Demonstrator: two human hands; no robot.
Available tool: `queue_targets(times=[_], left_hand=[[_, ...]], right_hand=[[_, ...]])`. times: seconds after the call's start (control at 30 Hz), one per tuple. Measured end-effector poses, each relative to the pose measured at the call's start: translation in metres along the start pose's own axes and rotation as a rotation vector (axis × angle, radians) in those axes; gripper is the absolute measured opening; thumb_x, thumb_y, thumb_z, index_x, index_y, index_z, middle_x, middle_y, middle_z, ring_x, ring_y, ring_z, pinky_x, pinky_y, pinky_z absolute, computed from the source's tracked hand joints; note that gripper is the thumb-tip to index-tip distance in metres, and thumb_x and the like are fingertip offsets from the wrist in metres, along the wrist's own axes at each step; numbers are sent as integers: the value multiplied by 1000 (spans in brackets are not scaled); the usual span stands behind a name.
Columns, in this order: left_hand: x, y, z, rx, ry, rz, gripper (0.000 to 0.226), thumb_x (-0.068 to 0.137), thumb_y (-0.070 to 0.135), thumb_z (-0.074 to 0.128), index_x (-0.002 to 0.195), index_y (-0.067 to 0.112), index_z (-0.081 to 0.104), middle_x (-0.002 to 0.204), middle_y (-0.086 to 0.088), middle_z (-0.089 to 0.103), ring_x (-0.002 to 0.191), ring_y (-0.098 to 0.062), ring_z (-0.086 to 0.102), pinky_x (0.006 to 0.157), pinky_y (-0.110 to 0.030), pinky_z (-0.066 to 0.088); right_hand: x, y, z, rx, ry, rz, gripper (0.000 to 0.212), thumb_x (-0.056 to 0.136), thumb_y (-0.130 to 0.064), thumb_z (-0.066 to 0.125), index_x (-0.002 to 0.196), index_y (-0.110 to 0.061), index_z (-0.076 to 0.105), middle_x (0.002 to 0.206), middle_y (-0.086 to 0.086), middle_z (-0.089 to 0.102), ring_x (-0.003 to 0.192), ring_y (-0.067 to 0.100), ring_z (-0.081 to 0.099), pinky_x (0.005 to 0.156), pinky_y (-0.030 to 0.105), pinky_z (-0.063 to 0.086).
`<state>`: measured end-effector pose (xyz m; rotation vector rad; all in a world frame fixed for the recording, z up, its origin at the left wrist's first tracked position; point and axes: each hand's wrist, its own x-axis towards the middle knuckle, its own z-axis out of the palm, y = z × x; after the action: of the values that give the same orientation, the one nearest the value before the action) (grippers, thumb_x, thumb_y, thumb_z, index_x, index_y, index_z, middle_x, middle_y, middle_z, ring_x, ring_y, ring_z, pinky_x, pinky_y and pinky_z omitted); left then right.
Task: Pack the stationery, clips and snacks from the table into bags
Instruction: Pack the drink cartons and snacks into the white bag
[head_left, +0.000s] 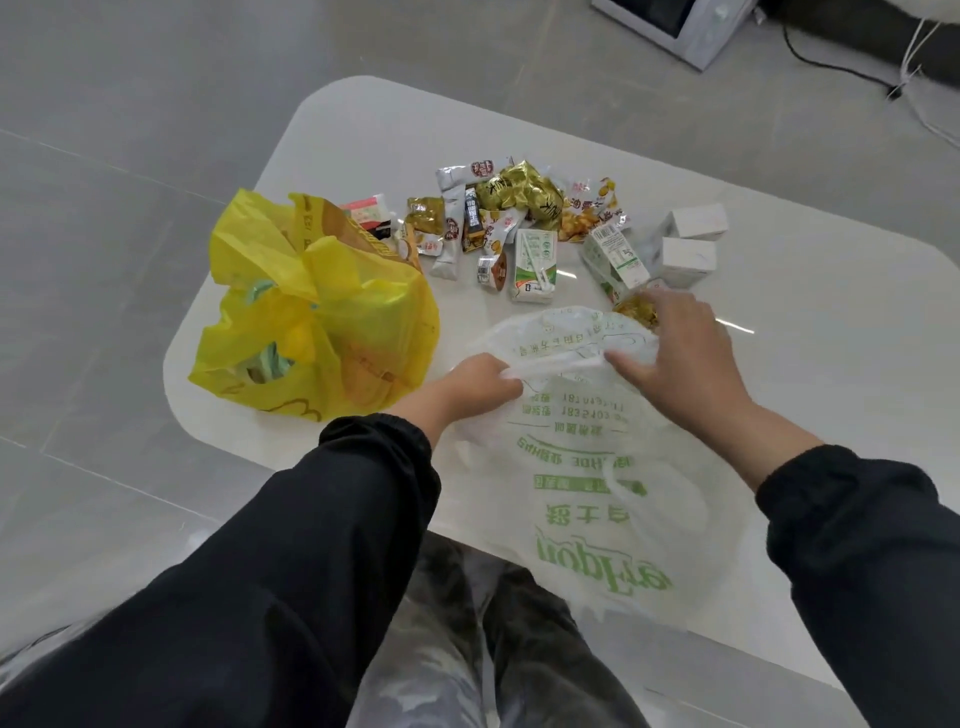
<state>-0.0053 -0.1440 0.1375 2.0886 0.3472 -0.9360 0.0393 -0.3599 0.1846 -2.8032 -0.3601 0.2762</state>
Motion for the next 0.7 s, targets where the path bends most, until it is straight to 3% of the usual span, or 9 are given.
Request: queue_targets(times=[0.1,0.17,0.23,0.3,0.33,0.4,0.53,0.63,0.7], left_hand=[[-5,-2,-15,-221,-71,-64,11,87,19,60,90,10,66,81,-4,65,71,-17,62,58,-23,50],[-5,-10,-24,-304,-144,-93,13,84,15,66,96,9,67,85,-6,68,71,-19,65,58,-24,53],[-3,-20,-31,-328,-198,-112,18,81,7,69,99,8,67,89,-10,69,75,-22,66,65,-32,57],[1,-31,-38,-296,-220,-115,25,81,1,67,106,7,64,100,-16,67,86,-27,65,80,-45,56],[3,-34,-42,-256,-232,-114,28,82,0,66,109,9,63,107,-18,65,91,-27,64,85,-48,54],[6,-39,-51,-163,-276,-107,30,84,2,64,111,17,63,111,-12,65,98,-26,64,88,-44,54],[9,-31,-69,122,-367,-155,28,92,32,59,117,18,60,122,-9,63,106,-25,62,94,-40,50],[11,-22,-74,459,-405,-256,71,93,62,35,142,10,38,147,-6,39,134,-26,39,109,-37,30],[13,-21,-71,506,-398,-320,80,92,67,24,146,8,31,155,-8,27,142,-26,26,113,-39,21]], right_hand=[[-5,12,16,-319,-272,-38,88,69,-50,75,140,-20,35,155,9,18,143,28,15,113,57,6],[0,27,28,-373,-392,11,54,77,-28,71,125,-15,51,158,9,11,145,29,9,113,60,1],[7,30,33,-232,-446,23,26,80,-2,58,104,-11,62,148,10,38,137,29,32,113,55,17],[15,23,29,21,-520,94,27,80,10,52,91,-10,66,109,8,64,110,29,56,89,36,44],[20,17,24,101,-572,144,27,80,12,53,84,-11,66,93,7,65,96,28,60,72,29,46],[33,13,20,222,-667,251,26,80,13,50,83,-8,66,83,10,64,79,26,60,58,26,47],[43,11,19,166,-953,366,17,86,1,44,91,-3,60,93,18,61,85,27,57,72,32,46],[44,8,29,100,-961,453,14,94,-8,45,84,-12,54,82,4,50,90,22,49,76,30,40],[45,11,42,226,-852,515,14,93,-11,49,100,-3,58,100,13,58,96,29,55,80,34,45]])
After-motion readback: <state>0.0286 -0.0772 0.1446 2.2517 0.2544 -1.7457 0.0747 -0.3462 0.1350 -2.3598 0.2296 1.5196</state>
